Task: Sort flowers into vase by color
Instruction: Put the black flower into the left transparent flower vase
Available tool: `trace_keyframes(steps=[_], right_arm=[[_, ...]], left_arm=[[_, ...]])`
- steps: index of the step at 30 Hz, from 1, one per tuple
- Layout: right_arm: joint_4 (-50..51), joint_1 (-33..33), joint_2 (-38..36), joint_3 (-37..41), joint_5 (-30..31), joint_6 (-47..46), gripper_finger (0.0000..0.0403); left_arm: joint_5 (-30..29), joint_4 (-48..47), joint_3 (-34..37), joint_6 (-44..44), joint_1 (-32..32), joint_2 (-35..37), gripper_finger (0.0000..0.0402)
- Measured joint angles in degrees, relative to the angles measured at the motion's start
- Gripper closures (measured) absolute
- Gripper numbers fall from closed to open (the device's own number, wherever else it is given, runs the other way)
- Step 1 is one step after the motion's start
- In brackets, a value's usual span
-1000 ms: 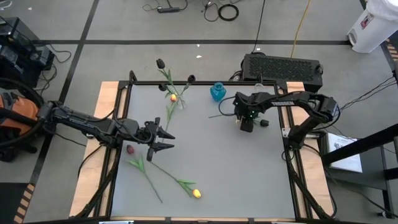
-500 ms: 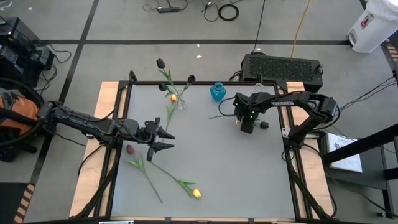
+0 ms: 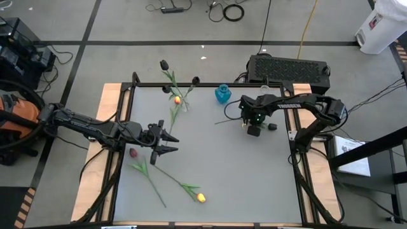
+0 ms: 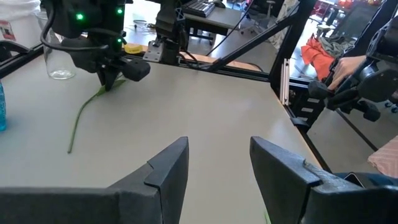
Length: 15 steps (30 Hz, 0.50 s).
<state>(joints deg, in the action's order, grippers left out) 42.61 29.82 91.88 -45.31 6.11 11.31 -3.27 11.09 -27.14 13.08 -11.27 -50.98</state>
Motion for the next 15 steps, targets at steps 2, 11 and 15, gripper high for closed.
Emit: trace_keyframes(steps=[2,11,15], right_arm=[[0.1,0.0,0.0,0.0,0.0,-0.1,0.0400],[5.0,-1.1,-2.6,-1.1,-1.7,-0.4,0.0402],[7.7,-2.7,-4.1,-4.6,-3.2,-2.9,0.0402]], left_arm=[[0.0,0.0,0.0,0.0,0.0,0.0,0.0224],[0.0,0.0,0.0,0.0,0.0,0.0,0.0224],[0.0,-0.1,0.0,0.0,0.0,0.0,0.0224]])
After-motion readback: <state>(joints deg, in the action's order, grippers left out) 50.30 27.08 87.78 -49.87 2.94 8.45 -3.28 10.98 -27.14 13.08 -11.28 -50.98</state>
